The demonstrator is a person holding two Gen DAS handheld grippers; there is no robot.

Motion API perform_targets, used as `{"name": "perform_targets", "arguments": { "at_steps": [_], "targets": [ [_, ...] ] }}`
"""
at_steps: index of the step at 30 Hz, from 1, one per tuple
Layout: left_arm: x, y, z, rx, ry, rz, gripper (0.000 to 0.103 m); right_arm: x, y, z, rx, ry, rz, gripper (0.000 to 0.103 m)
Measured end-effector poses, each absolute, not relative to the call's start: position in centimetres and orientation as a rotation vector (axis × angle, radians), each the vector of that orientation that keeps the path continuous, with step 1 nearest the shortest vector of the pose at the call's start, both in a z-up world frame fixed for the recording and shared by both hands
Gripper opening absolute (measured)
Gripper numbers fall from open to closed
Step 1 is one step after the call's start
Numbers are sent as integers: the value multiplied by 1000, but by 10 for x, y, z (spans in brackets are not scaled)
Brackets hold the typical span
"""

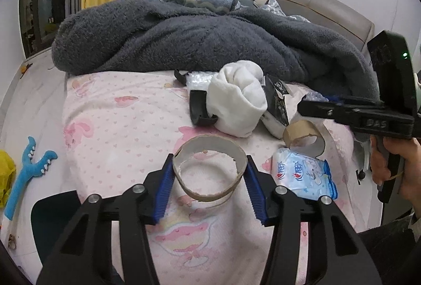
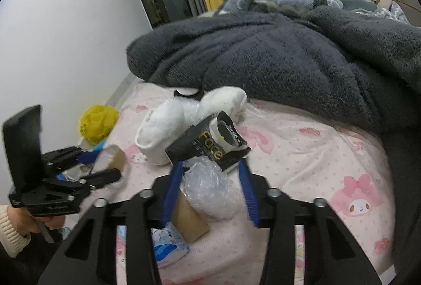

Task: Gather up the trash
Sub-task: 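Carry the tape roll and plastic wrap over the wastebasket with both tools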

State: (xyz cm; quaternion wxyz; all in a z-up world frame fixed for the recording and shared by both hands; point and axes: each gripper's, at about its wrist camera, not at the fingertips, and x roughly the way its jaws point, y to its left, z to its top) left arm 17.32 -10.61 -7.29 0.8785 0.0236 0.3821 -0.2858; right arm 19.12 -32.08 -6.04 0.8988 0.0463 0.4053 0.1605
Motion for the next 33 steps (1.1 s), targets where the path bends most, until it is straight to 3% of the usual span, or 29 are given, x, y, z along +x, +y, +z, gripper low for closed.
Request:
{"name": "perform_targets", "arguments": {
  "at_steps": [20, 33],
  "targets": [
    [182, -26, -66, 15, 790, -365, 55, 193, -281, -9, 63, 620, 234, 27],
    [188, 39, -95, 21, 896, -237, 55, 207, -189, -8, 42, 623, 384, 27]
  ]
}}
